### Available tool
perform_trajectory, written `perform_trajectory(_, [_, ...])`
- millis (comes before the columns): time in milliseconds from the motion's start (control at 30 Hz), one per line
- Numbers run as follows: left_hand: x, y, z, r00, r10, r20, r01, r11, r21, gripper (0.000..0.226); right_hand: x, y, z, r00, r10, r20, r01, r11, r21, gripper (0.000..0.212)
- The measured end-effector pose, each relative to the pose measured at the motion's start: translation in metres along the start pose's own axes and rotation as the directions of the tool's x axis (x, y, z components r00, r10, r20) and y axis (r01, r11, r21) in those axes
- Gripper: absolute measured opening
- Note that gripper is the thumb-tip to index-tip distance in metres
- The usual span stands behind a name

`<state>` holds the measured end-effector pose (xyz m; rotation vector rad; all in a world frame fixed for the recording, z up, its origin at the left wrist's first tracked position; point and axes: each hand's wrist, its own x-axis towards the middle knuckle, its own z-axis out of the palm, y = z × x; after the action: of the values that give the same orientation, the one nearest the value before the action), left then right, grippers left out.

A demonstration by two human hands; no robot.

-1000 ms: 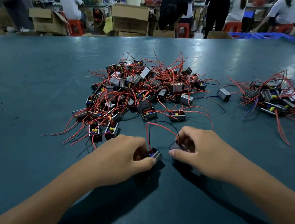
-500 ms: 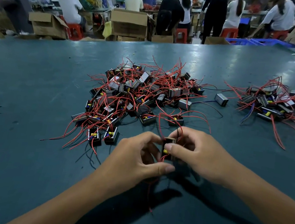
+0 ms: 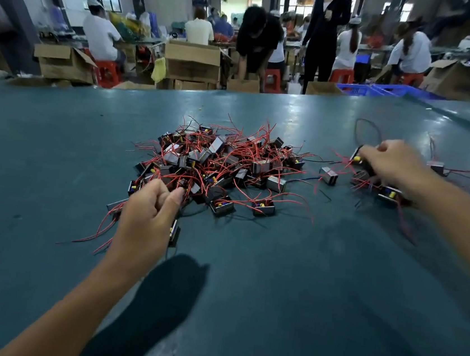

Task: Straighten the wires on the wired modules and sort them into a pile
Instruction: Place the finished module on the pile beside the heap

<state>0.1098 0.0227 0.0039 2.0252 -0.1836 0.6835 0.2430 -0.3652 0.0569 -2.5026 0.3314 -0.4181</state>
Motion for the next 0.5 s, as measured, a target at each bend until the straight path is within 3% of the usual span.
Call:
perform_trajectory(100, [0.009,-0.005,-0.011,0.999,-0.041,-0.034,0.040,0.998,-0.043,0.042,0.045,0.017,-0.014,0.990,0.087,-0.113,-0.102,0.985,-0.138,0.057])
perform_trajectory(167, [0.018,-0.009,-0.021,0.987,-0.140,-0.074,0.123,0.971,-0.206,0.043,0.057,0.024,-0.018,0.988,0.129,-0.086,-0.148,0.948,-0.282,0.069])
perform_trajectory(233, [0.029,-0.016,-0.034,0.958,-0.278,-0.071,0.217,0.863,-0.457,0.046,0.054,0.017,-0.015,0.993,0.103,-0.063,-0.120,0.902,-0.414,0.079])
perform_trajectory(300, [0.037,-0.030,-0.048,0.935,-0.344,-0.082,0.258,0.822,-0.507,0.044,0.032,-0.007,-0.003,0.997,-0.017,-0.070,-0.011,0.923,-0.385,0.076])
perform_trajectory(400, [0.044,-0.053,-0.057,0.912,-0.399,-0.090,0.354,0.881,-0.314,0.038,-0.029,-0.061,0.026,0.954,-0.299,0.037,0.300,0.938,-0.171,0.060])
perform_trajectory(467, [0.046,-0.062,-0.058,0.939,-0.344,0.008,0.344,0.939,-0.018,0.031,-0.077,-0.094,0.046,0.872,-0.470,0.138,0.476,0.879,-0.021,0.045])
perform_trajectory(500, [0.045,-0.065,-0.059,0.951,-0.290,0.111,0.271,0.950,0.157,0.029,-0.100,-0.108,0.056,0.817,-0.543,0.194,0.544,0.838,0.056,0.036])
